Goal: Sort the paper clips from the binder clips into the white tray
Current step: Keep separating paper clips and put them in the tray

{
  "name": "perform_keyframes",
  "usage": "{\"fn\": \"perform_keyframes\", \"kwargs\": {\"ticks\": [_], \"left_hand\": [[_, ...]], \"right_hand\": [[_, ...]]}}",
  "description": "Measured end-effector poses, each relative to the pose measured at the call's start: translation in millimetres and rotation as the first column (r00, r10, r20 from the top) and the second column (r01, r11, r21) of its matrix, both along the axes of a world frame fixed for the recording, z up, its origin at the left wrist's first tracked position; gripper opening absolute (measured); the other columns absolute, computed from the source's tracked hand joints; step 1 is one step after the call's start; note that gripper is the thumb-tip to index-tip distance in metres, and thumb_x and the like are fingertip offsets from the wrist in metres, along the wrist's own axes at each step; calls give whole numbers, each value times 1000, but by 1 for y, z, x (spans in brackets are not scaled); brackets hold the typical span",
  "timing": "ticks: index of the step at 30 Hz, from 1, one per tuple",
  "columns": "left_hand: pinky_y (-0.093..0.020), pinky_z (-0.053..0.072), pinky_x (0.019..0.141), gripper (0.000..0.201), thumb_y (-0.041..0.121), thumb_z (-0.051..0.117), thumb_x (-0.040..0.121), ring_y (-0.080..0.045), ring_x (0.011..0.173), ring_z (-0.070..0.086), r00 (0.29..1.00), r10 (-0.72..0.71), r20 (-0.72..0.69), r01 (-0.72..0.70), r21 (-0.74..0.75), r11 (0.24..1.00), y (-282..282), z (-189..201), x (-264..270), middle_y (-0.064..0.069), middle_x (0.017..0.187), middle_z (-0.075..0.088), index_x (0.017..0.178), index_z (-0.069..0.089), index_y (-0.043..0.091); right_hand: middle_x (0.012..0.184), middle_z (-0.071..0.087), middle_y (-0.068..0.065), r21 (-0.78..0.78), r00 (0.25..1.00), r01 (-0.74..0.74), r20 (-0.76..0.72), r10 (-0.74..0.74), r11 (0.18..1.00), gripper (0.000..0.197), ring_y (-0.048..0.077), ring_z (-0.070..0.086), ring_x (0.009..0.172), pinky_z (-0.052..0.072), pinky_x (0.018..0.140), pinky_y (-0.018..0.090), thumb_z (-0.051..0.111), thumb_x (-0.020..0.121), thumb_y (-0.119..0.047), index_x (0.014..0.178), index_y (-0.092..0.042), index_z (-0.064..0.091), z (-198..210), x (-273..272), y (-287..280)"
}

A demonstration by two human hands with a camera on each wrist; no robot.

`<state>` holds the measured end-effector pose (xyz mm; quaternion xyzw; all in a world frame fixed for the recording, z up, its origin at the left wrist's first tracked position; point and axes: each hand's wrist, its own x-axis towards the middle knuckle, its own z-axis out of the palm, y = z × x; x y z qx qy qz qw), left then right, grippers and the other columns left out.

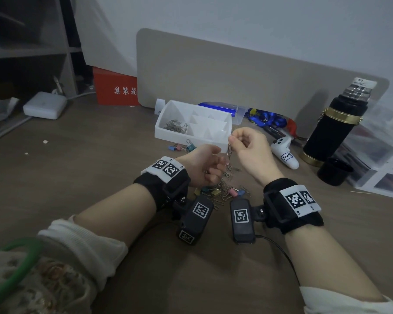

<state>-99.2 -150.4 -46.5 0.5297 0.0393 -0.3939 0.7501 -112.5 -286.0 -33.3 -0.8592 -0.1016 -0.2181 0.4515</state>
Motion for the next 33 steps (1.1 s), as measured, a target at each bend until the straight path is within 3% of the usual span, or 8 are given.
{"fn": "perform_keyframes", "kwargs": {"ticks": [4,7,12,14,19,24,29,33], "left_hand": [[-15,18,31,44,41,25,99,-6,34,25,999,-43,18,43,7,999,-2,1,-4,2,60,41,72,45,12],[-14,17,31,46,42,27,98,-5,35,24,998,-61,31,60,3,998,-2,2,-3,2,62,40,71,48,11],[-13,17,30,42,40,35,98,-5,36,24,998,-10,56,10,-11,1000,-3,1,-1,1,58,43,68,47,12],[-13,16,31,37,37,37,97,-4,36,23,998,10,66,-9,-19,1000,-3,2,-1,3,57,41,69,45,15],[-13,14,30,34,35,37,97,-4,36,21,997,51,55,-48,-55,997,-2,2,0,6,58,35,68,44,17],[-14,12,27,39,32,40,97,-4,30,20,994,108,29,-106,-59,993,0,1,3,9,44,28,59,36,20],[-15,13,31,41,34,39,93,-7,32,19,981,192,-26,-194,-98,976,6,-3,7,6,44,29,56,27,22],[-15,13,31,42,37,43,91,-8,34,20,977,208,-37,-211,-111,971,10,-3,7,6,46,29,54,27,22]], "right_hand": [[76,59,3,92,997,-72,-22,75,993,10,9,53,66,45,62,22,59,93,-12,84,-13,61,0,-1,6],[73,58,3,152,991,-112,-54,122,982,13,1,51,53,43,50,18,59,93,-10,82,-16,61,-1,-2,8],[78,60,13,172,983,-157,-70,171,972,3,5,52,51,44,45,20,64,89,-6,87,-4,65,-1,-5,10],[76,62,14,173,977,-180,-84,197,968,6,9,53,47,45,47,23,64,89,-5,88,0,66,0,-6,10],[70,63,4,127,977,-181,-91,193,975,10,11,57,63,49,62,18,63,91,-9,85,-7,71,0,-8,8],[85,69,19,57,990,-100,-95,105,993,16,13,56,75,45,71,25,61,92,-14,87,-4,72,-6,0,2],[83,67,5,-106,961,-68,-274,37,992,9,9,56,71,44,67,21,64,89,-13,86,-8,70,-12,0,-9],[93,68,2,-256,881,-216,-467,75,942,19,15,62,84,51,79,28,63,84,-2,95,-17,68,-8,-3,-15]]}}
